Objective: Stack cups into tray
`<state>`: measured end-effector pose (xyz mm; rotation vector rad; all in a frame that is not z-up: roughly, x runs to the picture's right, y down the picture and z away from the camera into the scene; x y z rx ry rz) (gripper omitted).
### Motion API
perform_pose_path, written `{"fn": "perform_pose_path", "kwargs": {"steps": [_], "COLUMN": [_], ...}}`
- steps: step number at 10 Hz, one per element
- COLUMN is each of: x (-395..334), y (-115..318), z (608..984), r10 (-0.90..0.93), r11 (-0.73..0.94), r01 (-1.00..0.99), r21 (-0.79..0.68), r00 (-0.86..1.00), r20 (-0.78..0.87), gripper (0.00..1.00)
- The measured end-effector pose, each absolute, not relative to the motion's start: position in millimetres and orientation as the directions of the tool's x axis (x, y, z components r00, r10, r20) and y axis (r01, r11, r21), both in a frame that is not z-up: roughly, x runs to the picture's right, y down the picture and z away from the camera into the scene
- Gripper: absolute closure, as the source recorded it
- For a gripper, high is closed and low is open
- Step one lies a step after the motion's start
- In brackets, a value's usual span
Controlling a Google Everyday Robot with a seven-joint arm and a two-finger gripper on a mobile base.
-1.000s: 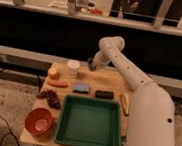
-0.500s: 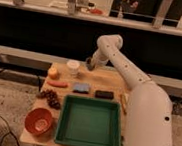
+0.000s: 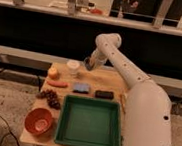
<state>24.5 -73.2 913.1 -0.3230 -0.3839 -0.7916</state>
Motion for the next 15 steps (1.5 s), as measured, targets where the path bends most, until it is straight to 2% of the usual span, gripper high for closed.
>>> {"fn": "perform_pose_path", "kwargs": {"steps": [15], "x": [9], "y": [-72], "z": [900], "r10": [-0.726], "r11": [0.526], "r01": [0.847], "r21": [-0.077], "r00": [0.494], "r20": [0.479], "gripper": [1.00]}}
